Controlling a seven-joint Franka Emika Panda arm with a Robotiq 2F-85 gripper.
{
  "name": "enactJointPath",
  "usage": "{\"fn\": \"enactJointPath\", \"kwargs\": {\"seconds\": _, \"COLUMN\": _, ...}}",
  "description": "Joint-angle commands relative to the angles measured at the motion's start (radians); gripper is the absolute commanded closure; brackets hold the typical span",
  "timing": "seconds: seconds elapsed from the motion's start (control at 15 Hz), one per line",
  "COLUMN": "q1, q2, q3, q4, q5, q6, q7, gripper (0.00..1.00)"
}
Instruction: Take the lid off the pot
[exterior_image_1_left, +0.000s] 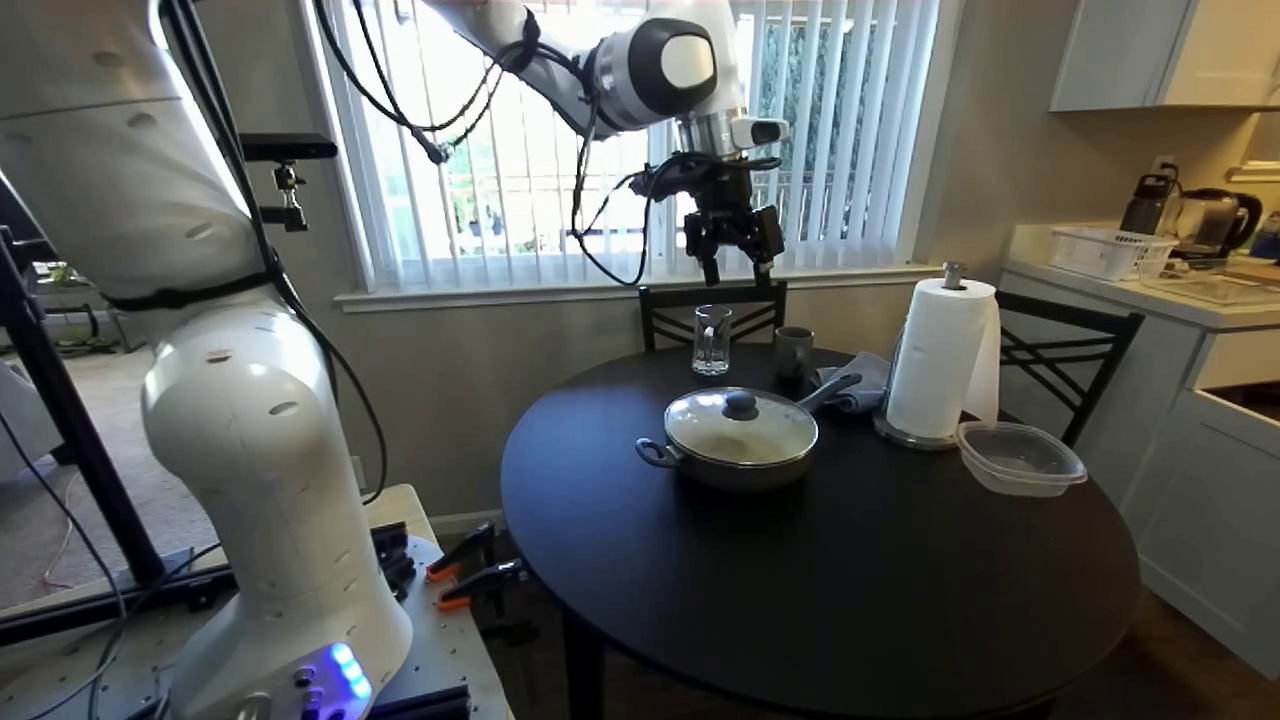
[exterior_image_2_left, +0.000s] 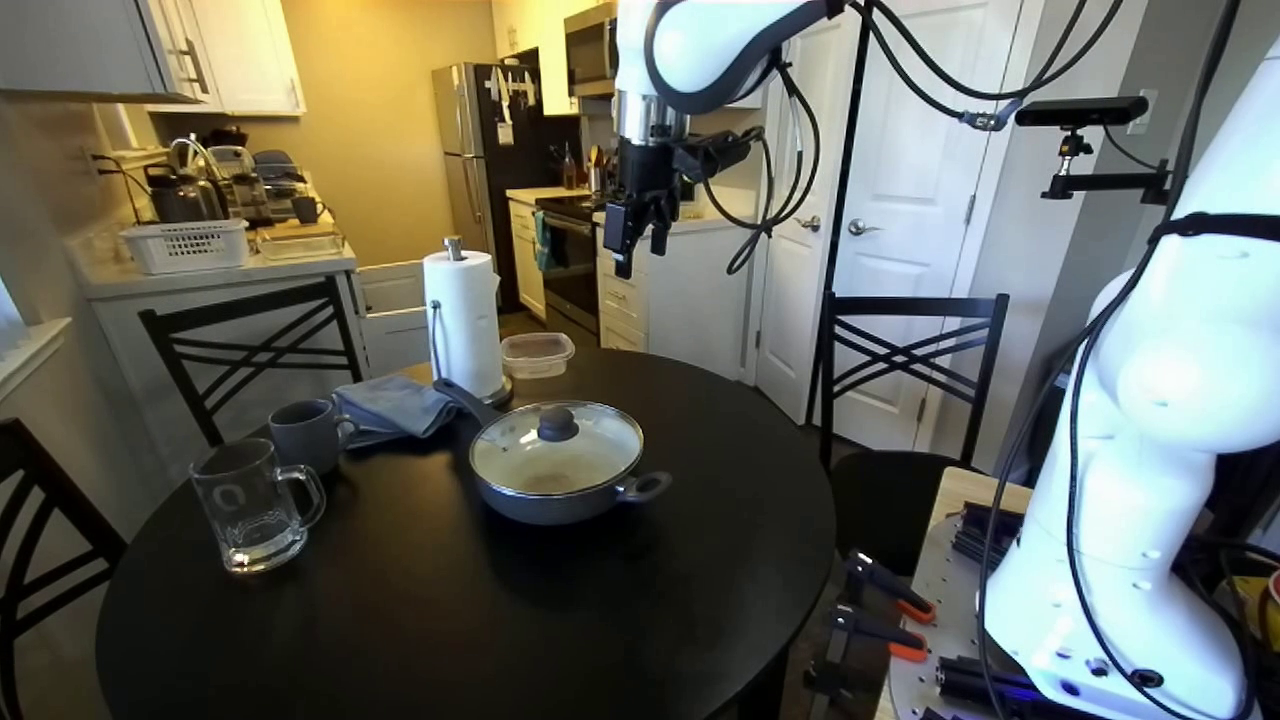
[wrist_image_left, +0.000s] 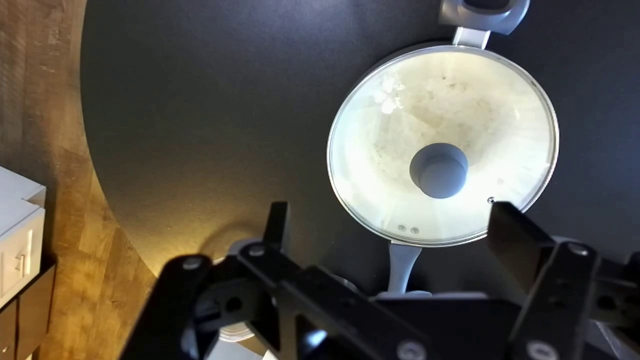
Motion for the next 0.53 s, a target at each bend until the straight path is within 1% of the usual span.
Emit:
{"fn": "enactJointPath", "kwargs": {"seconds": 0.0, "q1": 0.005, "q2": 0.000, "q3": -0.004, "q4": 0.001, "q5": -0.001, "q6": -0.002, "q7": 0.001, "gripper": 0.00}}
{"fn": "enactJointPath", "kwargs": {"seconds": 0.07, "q1": 0.001, "q2": 0.047, "q3": 0.000, "q4": 0.015, "q5": -0.024, "q6": 0.060, "q7": 0.023, "gripper": 0.00}}
{"fn": "enactJointPath", "kwargs": {"seconds": 0.13, "q1": 0.002, "q2": 0.072, "q3": -0.002, "q4": 0.020, "q5": -0.024, "q6": 0.094, "q7": 0.012, "gripper": 0.00}}
{"fn": "enactJointPath", "kwargs": {"seconds": 0.27, "q1": 0.005, "q2": 0.162, "q3": -0.005, "q4": 0.032, "q5": -0.010, "q6": 0.217, "q7": 0.004, "gripper": 0.00}}
{"fn": "enactJointPath", "kwargs": {"seconds": 0.4, "q1": 0.007, "q2": 0.259, "q3": -0.005, "q4": 0.059, "q5": -0.018, "q6": 0.292, "q7": 0.013, "gripper": 0.00}}
{"fn": "enactJointPath", "kwargs": {"seconds": 0.47, "q1": 0.011, "q2": 0.306, "q3": -0.007, "q4": 0.081, "q5": -0.023, "q6": 0.298, "q7": 0.015, "gripper": 0.00}}
